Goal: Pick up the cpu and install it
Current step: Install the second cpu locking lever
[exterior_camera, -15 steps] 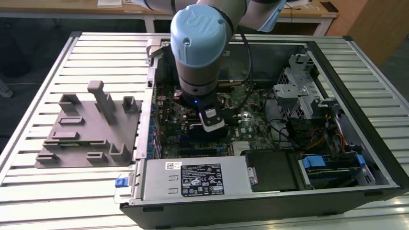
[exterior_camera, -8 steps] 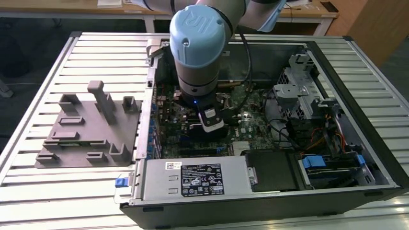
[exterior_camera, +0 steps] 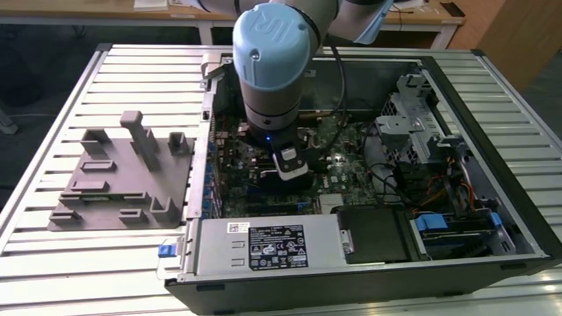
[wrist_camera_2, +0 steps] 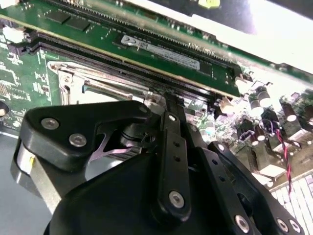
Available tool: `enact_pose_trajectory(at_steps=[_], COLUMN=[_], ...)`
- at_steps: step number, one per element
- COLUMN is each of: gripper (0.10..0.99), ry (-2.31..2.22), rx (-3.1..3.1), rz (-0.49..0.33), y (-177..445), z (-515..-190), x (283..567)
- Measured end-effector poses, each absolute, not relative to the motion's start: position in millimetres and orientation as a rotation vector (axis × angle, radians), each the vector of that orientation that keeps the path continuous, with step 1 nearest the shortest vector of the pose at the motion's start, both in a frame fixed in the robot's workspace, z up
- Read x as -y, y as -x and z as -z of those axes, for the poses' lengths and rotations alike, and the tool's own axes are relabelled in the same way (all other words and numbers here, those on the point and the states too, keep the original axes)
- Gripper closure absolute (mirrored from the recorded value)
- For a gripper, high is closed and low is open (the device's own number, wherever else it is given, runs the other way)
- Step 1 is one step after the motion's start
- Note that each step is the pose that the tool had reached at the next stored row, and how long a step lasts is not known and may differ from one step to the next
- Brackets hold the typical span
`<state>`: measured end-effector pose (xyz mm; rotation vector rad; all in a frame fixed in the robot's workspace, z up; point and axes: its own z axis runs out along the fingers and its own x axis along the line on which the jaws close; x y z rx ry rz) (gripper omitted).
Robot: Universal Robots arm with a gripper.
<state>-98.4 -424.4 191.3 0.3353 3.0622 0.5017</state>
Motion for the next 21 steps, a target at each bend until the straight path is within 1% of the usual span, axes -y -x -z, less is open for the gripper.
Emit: enact_pose_trajectory(at_steps=[11,13,15,17,21], gripper=[0.980,0.980,0.980,0.980,0.980], ry=[-0.334,-0.334,-0.336,-0.338,-0.342], rx=[-3.060,-3.062,-3.066,-3.068,-3.068], rz=[-0.498,-0.468,-0.411,-0.373,-0.345], y=[98,98,98,95,84], z=[-214,-215,-216,-216,-216], x=[424,424,424,424,424])
